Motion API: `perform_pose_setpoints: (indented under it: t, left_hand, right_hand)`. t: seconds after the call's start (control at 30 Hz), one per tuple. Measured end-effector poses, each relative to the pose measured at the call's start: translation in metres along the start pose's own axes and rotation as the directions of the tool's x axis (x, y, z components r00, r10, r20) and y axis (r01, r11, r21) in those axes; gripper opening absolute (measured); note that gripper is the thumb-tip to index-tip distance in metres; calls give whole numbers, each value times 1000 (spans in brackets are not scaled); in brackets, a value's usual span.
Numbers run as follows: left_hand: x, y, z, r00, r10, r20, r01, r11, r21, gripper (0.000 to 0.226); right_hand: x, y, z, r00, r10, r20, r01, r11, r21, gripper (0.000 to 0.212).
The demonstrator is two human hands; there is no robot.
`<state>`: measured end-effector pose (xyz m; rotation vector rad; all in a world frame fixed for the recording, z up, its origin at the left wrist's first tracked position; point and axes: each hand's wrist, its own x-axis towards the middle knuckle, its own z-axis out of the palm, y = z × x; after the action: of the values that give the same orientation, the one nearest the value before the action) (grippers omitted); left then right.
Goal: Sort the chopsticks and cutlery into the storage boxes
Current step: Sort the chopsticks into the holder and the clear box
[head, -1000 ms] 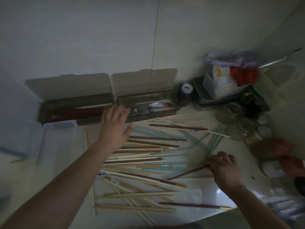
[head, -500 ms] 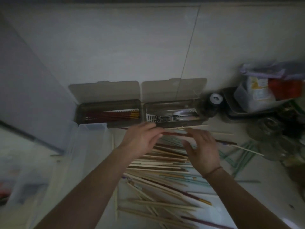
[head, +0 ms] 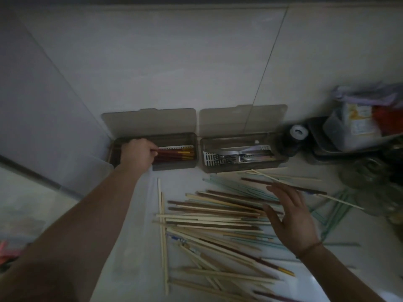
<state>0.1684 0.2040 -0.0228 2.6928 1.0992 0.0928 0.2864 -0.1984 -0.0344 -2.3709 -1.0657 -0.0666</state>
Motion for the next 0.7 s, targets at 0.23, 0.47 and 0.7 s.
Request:
perform_pose_setpoints:
  t: [0.23, 0.47, 0.7]
  left_hand:
    - [8, 17, 8, 995, -17, 97, 11, 998, 58, 16]
    - [-33, 65, 7, 946, 263, -191, -295, 941, -168, 29]
    - [-133, 145, 46, 589, 773, -236, -808, 557, -191, 24]
  right_hand:
    - [-30, 23, -18, 998, 23, -55, -25, 999, -33, 46]
    - [-87, 59, -26, 999, -48, 3, 48, 992, -118, 31]
    - [-169, 104, -31, 924, -288, 251, 313, 948, -64, 12]
